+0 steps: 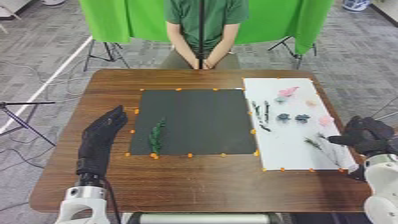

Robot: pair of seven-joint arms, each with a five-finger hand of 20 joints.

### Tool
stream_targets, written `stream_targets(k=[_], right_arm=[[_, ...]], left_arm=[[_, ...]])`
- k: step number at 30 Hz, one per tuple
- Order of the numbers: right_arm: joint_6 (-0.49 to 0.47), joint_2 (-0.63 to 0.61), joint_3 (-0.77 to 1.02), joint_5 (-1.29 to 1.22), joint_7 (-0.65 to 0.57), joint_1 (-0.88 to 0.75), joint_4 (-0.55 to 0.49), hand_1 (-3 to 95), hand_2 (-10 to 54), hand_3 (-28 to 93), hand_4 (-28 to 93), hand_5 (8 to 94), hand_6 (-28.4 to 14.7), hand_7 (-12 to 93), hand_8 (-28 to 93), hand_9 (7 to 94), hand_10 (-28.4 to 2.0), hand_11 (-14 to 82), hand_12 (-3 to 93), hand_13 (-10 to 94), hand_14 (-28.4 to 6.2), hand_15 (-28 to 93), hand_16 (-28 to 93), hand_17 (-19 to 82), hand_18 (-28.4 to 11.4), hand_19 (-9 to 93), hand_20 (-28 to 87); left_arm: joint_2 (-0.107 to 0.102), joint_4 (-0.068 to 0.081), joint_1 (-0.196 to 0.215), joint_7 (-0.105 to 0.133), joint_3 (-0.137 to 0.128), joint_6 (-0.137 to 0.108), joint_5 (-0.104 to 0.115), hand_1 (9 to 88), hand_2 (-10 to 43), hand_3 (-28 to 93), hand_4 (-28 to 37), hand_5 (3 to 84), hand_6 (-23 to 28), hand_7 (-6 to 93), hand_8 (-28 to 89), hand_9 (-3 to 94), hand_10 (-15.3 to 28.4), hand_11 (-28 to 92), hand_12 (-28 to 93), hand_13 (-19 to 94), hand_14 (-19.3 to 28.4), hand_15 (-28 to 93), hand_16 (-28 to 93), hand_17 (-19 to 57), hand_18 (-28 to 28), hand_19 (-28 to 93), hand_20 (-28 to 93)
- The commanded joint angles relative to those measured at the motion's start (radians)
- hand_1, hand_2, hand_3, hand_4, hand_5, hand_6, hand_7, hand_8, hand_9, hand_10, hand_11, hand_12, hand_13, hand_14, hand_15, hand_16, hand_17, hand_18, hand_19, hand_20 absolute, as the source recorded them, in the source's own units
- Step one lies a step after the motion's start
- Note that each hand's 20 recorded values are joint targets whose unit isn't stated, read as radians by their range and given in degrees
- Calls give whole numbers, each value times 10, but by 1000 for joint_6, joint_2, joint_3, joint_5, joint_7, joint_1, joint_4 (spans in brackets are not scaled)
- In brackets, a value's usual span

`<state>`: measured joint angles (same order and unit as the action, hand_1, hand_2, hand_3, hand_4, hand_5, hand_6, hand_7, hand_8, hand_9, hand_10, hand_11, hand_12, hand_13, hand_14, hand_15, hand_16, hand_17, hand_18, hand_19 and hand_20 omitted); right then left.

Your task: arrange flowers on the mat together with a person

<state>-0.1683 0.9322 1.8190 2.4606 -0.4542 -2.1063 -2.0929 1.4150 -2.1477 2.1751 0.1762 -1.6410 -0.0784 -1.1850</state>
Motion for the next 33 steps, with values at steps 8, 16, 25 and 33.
stream_targets(k=[8,16,25,33], right_arm=[[70,16,-84,66,-43,0,99,416,-95,602,-283,764,9,163,-104,854,-103,218,208,809,-70,457,296,431,-175,630,404],[286,33,-131,108,-41,-1,143,858,-95,-239,202,852,26,169,50,933,-79,176,302,850,-67,502,315,432,-181,664,403],[349,105,-147,59,-111,31,13,893,-95,-283,315,896,31,188,71,937,-83,285,266,872,-59,568,324,442,-194,732,418],[348,248,-349,35,-144,144,-128,893,-95,-283,369,908,26,198,82,937,-92,345,250,858,-70,636,341,415,-209,778,435]], left_arm=[[11,-1,14,-39,-4,54,-23,304,-36,636,-156,461,31,128,-63,409,125,140,135,321,157,98,18,58,100,43,169],[10,-3,16,-43,0,55,-25,303,-36,635,-158,462,32,127,-62,409,126,140,135,321,158,100,19,56,100,43,169],[18,-3,18,-52,-4,66,-32,299,-35,633,-163,461,32,126,-62,410,125,139,136,321,160,104,19,54,100,43,168],[16,-2,18,-68,-16,82,-38,298,-34,632,-165,461,33,124,-61,411,127,139,135,321,161,104,19,51,101,42,166]])
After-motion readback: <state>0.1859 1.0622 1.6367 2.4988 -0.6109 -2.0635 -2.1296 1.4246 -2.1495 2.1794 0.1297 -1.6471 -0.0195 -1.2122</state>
